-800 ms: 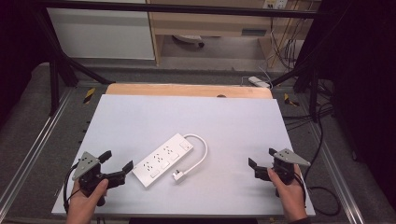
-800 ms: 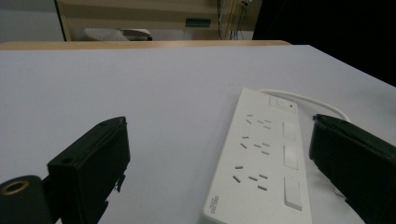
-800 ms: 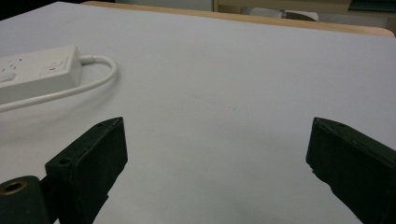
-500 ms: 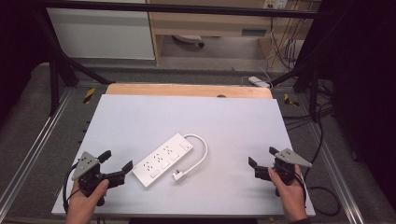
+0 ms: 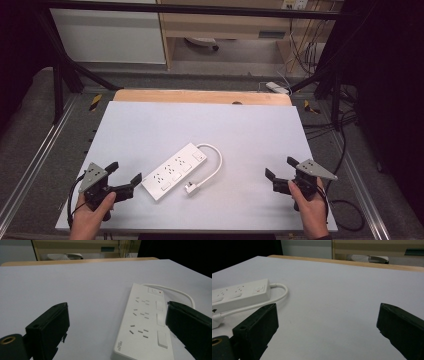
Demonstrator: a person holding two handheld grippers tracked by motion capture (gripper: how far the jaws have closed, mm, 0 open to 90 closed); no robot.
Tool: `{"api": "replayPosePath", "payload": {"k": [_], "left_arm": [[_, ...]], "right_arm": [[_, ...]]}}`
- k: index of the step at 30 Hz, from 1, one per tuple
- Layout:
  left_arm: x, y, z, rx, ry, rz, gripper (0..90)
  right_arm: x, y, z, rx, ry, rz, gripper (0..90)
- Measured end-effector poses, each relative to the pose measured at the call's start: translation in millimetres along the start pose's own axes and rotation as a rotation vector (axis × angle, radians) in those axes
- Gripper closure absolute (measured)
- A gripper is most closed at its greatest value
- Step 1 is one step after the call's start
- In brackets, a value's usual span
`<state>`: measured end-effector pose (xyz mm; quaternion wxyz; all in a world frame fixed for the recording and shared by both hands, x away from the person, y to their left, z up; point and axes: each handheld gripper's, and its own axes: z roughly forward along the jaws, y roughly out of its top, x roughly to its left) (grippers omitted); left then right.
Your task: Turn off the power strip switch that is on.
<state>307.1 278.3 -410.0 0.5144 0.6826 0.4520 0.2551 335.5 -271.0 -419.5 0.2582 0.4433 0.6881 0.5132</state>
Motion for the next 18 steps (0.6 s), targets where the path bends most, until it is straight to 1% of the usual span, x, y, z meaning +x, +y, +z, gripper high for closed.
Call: {"api": "replayPosePath", "payload": {"k": [2, 8, 11, 15, 18], "left_arm": [[0.6, -0.1, 0.5, 0.000, 0.004, -0.005, 5.2], [0.3, -0.3, 0.7, 0.004, 0.002, 0.000, 5.2], [0.5, -0.3, 1.0, 0.007, 0.002, 0.004, 5.2], [1.2, -0.8, 0.6, 0.008, 0.003, -0.003, 5.2], [2.0, -0.7, 0.5, 0.006, 0.005, -0.006, 5.2]], "right_arm": [[0.8, 0.3, 0.3, 0.003, 0.000, 0.004, 2.9], [4.4, 2.6, 0.3, 0.000, 0.013, 0.012, 2.4], [8.3, 4.2, 1.2, -0.001, 0.024, 0.000, 2.4], [10.3, 5.5, 1.2, -0.002, 0.023, 0.001, 2.4], [11.1, 7.3, 0.0, -0.007, 0.022, 0.017, 2.3]]}}
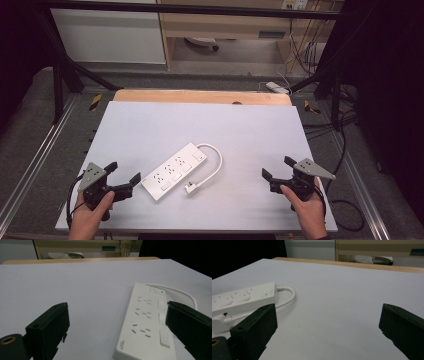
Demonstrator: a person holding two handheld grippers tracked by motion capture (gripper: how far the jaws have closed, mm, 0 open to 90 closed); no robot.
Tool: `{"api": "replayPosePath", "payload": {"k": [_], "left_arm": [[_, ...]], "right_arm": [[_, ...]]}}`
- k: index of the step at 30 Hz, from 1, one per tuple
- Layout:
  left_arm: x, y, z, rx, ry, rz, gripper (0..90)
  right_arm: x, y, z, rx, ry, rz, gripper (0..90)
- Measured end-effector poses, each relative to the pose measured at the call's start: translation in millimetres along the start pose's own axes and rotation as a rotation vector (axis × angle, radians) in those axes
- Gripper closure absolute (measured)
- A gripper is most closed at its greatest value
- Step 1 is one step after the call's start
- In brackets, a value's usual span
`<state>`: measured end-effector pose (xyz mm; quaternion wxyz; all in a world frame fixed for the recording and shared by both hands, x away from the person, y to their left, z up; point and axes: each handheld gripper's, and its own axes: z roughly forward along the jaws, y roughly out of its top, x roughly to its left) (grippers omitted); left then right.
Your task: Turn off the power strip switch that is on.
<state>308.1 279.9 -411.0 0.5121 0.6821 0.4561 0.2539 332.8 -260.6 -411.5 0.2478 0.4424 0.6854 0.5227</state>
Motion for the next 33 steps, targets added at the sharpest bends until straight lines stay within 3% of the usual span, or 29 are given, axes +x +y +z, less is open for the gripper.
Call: {"api": "replayPosePath", "payload": {"k": [10, 20, 33], "left_arm": [[0.2, -0.8, 0.3, 0.009, 0.001, 0.001, 5.2], [-0.5, -1.3, 1.2, 0.012, -0.001, 0.008, 5.2], [3.1, -1.4, 1.3, 0.020, 0.026, 0.012, 5.7]], "right_arm": [[8.5, 8.2, -2.1, -0.024, 0.017, 0.021, 1.8], [23.4, 14.5, 5.4, 0.008, 0.053, -0.009, 2.4], [28.9, 38.8, 10.8, 0.012, 0.025, -0.033, 3.2]]}}
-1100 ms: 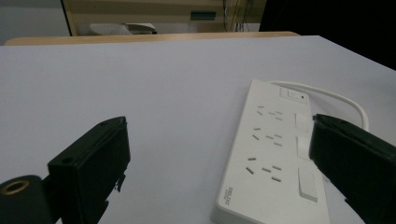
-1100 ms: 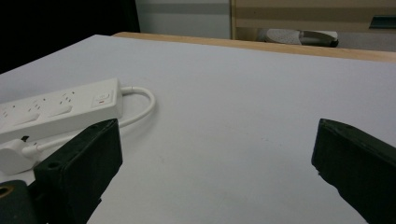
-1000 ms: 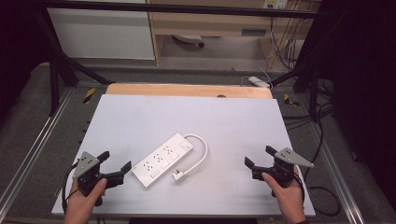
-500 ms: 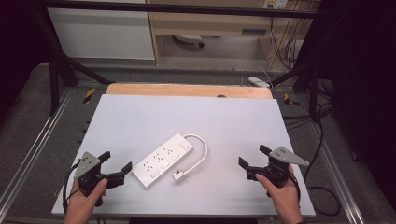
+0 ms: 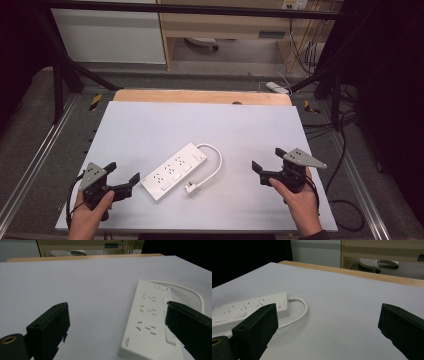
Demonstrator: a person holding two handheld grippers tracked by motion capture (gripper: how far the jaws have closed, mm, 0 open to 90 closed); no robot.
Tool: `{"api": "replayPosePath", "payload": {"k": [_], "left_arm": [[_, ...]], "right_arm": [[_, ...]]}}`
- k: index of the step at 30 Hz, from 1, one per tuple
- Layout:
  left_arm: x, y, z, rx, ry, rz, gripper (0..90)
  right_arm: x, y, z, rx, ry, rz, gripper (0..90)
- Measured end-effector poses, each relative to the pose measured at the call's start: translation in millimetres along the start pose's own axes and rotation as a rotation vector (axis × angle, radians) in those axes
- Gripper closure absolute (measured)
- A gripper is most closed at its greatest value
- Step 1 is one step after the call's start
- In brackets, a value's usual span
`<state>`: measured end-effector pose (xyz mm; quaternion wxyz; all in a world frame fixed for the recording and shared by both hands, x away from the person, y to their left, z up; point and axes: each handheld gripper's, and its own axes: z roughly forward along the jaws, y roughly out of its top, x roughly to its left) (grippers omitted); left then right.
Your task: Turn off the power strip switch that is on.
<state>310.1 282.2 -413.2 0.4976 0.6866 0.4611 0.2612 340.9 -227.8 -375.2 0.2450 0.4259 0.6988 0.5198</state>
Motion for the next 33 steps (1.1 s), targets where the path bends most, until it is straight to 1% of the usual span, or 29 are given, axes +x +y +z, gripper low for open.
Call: {"api": "replayPosePath", "payload": {"k": [6, 12, 14, 18, 20, 23, 27, 33], "left_arm": [[-1.9, 0.8, -1.6, -0.008, -0.004, 0.009, 5.6], [-1.9, 1.3, -0.6, -0.012, -0.004, 0.013, 5.5], [-1.8, 1.4, -0.3, -0.005, -0.004, 0.017, 5.6], [-2.6, 0.9, -0.3, -0.002, -0.005, 0.016, 5.6], [-2.7, 1.0, -1.0, -0.004, -0.004, 0.017, 5.6], [-3.1, 1.0, -1.4, -0.007, -0.004, 0.015, 5.5], [-2.5, 1.2, -1.2, -0.008, -0.007, 0.015, 5.5], [-1.9, 1.2, -1.2, -0.009, -0.008, 0.010, 5.5]], "right_arm": [[1.5, 6.1, 4.5, 0.011, 0.000, 0.006, 3.3], [9.3, 6.3, 11.5, 0.020, 0.007, -0.022, 3.8], [9.4, 5.8, 14.5, 0.018, 0.012, -0.019, 3.7], [9.7, 5.6, 19.7, 0.020, 0.028, -0.010, 3.5], [11.7, 6.4, 21.5, 0.019, 0.037, -0.013, 3.1], [16.4, 8.3, 23.9, 0.015, 0.057, -0.003, 2.6], [24.0, 10.2, 30.0, 0.022, 0.079, -0.021, 2.5], [32.1, 15.7, 41.4, 0.020, 0.106, -0.029, 2.6]]}}
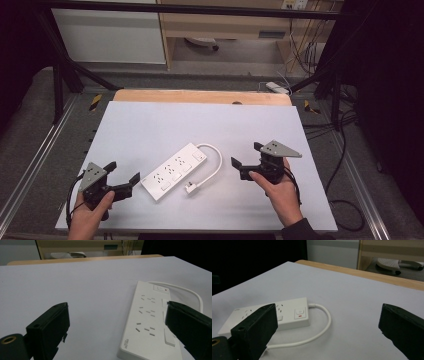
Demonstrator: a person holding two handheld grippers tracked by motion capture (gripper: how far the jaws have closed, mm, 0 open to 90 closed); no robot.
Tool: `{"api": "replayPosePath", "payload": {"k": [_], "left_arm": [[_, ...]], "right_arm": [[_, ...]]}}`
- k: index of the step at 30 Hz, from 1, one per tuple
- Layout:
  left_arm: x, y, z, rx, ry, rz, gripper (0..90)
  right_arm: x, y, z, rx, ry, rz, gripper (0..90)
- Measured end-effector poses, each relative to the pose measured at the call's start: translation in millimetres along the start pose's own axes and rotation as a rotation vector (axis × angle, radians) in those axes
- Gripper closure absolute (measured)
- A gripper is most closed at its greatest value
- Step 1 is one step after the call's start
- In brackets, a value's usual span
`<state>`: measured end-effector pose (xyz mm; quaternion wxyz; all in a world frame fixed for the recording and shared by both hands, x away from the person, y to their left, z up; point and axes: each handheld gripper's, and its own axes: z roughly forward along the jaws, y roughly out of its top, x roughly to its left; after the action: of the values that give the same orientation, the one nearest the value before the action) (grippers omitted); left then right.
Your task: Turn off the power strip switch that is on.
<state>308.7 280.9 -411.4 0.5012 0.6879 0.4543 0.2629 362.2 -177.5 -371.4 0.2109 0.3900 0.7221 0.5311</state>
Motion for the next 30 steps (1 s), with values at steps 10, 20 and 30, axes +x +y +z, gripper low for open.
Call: {"api": "replayPosePath", "payload": {"k": [10, 20, 30], "left_arm": [[-0.1, 0.3, -0.6, -0.006, 0.003, 0.004, 5.4], [0.2, 0.7, -1.3, -0.010, -0.001, -0.004, 5.4], [0.5, 0.0, -0.2, -0.008, 0.006, -0.018, 5.4]], "right_arm": [[14.8, 9.4, 10.8, -0.010, 0.037, -0.028, 2.6], [25.6, 9.4, 20.8, -0.007, 0.068, -0.029, 3.3], [41.9, 7.1, 35.6, 0.007, 0.091, -0.031, 3.5]]}}
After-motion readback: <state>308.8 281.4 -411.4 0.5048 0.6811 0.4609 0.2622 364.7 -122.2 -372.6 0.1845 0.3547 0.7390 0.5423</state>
